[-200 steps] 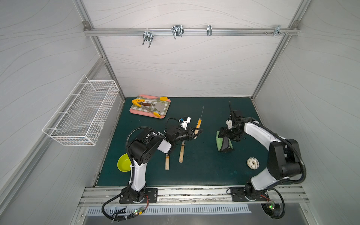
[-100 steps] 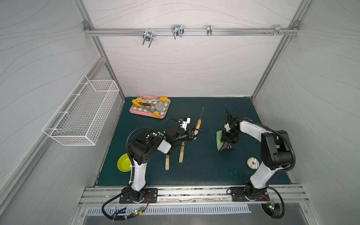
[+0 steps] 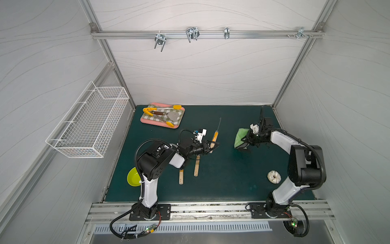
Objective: Wipe small sickles with rags
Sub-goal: Wipe the small sickle.
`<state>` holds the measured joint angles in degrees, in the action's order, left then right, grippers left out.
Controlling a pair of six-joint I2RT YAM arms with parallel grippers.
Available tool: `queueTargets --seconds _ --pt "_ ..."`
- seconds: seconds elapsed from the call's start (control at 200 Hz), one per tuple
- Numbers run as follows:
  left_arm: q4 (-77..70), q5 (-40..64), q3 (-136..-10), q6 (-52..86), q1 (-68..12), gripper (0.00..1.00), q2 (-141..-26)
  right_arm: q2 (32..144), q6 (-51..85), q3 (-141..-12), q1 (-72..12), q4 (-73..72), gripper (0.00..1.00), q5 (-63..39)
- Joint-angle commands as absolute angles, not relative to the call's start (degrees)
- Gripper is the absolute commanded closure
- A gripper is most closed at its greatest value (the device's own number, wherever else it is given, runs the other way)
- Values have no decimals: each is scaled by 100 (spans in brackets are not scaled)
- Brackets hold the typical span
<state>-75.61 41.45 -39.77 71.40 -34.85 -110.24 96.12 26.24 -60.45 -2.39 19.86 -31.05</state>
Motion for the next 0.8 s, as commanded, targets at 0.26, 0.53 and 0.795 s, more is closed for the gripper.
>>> queueTargets --seconds 0.26,0.53,0.795 --pt "-8086 4079 -3959 7330 -3853 100 -10721 10926 4211 -6957 -260 -550 92 -5162" --pt "-8086 4078 -4034 7366 -3942 100 -10839 11111 4104 -7253 -500 -502 92 -5203" --pt "-8085 4081 -4030 7357 -3964 100 -10918 11047 4066 -7339 -657 -564 93 -5300"
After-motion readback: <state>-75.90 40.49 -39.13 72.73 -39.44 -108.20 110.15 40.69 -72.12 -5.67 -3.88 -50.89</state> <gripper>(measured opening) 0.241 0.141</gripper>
